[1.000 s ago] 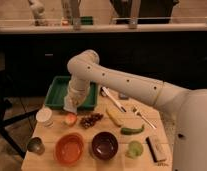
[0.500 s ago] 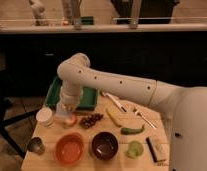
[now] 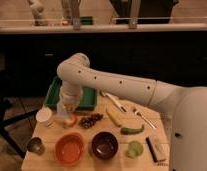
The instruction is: Place towel in metal cup
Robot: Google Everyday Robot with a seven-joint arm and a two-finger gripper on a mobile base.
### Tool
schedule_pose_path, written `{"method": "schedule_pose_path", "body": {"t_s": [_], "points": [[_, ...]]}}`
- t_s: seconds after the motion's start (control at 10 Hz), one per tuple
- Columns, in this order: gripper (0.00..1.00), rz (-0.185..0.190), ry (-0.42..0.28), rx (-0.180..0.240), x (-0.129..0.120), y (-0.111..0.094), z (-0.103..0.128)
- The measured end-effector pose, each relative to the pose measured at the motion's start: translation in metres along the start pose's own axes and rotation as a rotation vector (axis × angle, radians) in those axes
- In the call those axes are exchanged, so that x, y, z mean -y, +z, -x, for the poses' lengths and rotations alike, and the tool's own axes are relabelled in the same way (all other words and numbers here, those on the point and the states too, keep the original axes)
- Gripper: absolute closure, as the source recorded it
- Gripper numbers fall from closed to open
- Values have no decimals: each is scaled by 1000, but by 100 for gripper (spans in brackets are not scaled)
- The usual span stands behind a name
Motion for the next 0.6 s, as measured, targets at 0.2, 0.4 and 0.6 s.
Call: {"method": "schedule_pose_path", "body": {"t_s": [0.2,0.4,0.6], "points": [[100,-3,-11,3,-1,-1,-1],[100,-6,-79,22,19,1,-13],[100,-6,-148,45,46,7,-28]]}}
